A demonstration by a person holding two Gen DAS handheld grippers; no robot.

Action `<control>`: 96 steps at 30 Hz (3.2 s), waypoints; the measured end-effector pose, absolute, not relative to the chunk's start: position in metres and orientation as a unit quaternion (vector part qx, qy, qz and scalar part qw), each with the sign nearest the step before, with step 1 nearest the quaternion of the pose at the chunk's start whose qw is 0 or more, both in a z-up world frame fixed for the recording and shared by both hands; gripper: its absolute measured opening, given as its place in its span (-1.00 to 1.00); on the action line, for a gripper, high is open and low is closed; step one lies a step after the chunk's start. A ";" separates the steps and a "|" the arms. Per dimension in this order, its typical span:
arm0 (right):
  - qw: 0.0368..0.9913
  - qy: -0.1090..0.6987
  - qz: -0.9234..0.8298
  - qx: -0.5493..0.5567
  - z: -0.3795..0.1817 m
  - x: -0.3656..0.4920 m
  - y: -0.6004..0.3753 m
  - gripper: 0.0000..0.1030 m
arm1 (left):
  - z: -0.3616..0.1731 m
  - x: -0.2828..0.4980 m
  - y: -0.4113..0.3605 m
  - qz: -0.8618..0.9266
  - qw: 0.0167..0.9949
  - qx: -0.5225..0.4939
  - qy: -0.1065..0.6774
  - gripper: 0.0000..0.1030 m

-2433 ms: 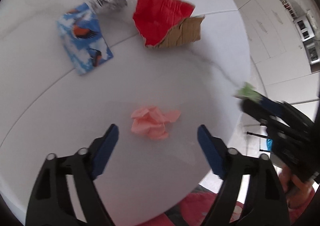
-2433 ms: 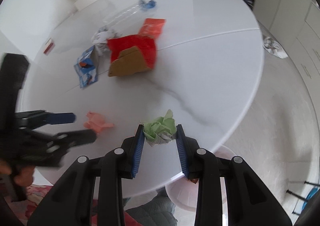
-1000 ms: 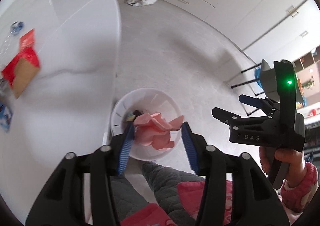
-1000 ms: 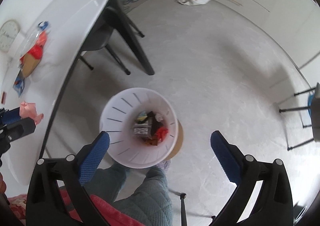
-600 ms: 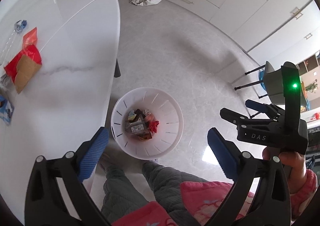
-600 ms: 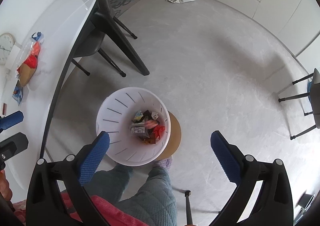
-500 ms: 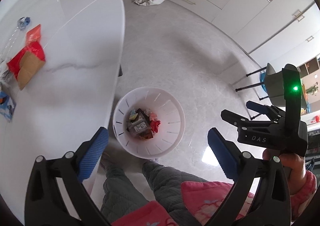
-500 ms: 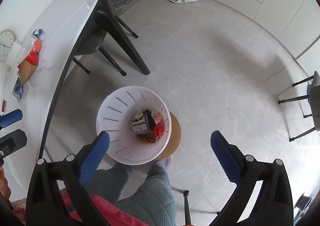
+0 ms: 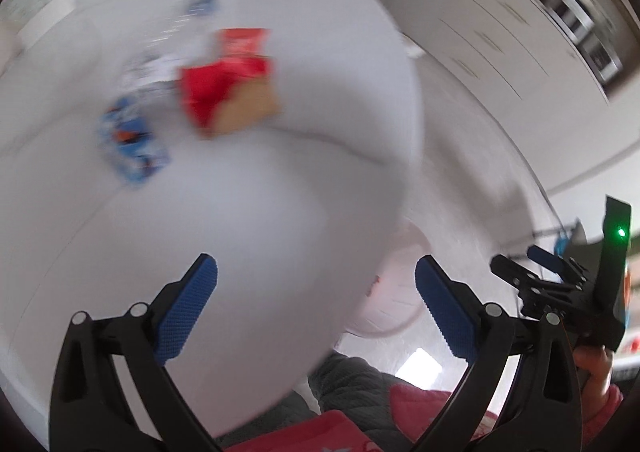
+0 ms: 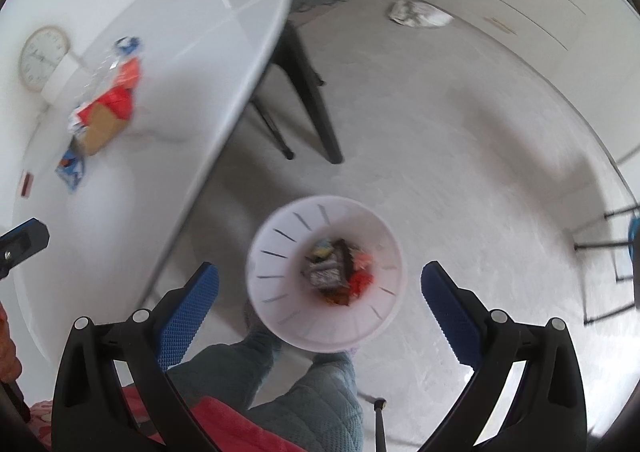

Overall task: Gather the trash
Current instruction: 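Move both open tools back over the table to the blue box, then grasp the blue bird-print box with the left tool, then grasp the red bag with brown cardboard using the right tool while the left holds the box, then carry the box and red bag over the bin while both tools open to drop them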

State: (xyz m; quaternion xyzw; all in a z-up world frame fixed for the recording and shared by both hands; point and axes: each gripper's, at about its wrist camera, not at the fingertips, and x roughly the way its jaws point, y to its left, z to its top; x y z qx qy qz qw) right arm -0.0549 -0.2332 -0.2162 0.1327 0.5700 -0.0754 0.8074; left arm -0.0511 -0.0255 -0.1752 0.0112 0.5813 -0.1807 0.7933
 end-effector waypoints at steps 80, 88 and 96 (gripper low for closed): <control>0.809 0.576 0.070 0.091 -0.240 0.147 -0.040 0.02 | -0.230 0.063 0.119 -0.089 0.794 -0.118 0.589 -0.09; 0.818 0.556 0.074 0.127 -0.211 0.103 -0.076 0.02 | -0.212 0.049 0.098 -0.128 0.797 -0.090 0.583 -0.09; 0.829 0.534 0.024 0.165 -0.183 0.020 -0.143 0.02 | -0.196 0.019 0.037 -0.206 0.780 -0.047 0.589 -0.10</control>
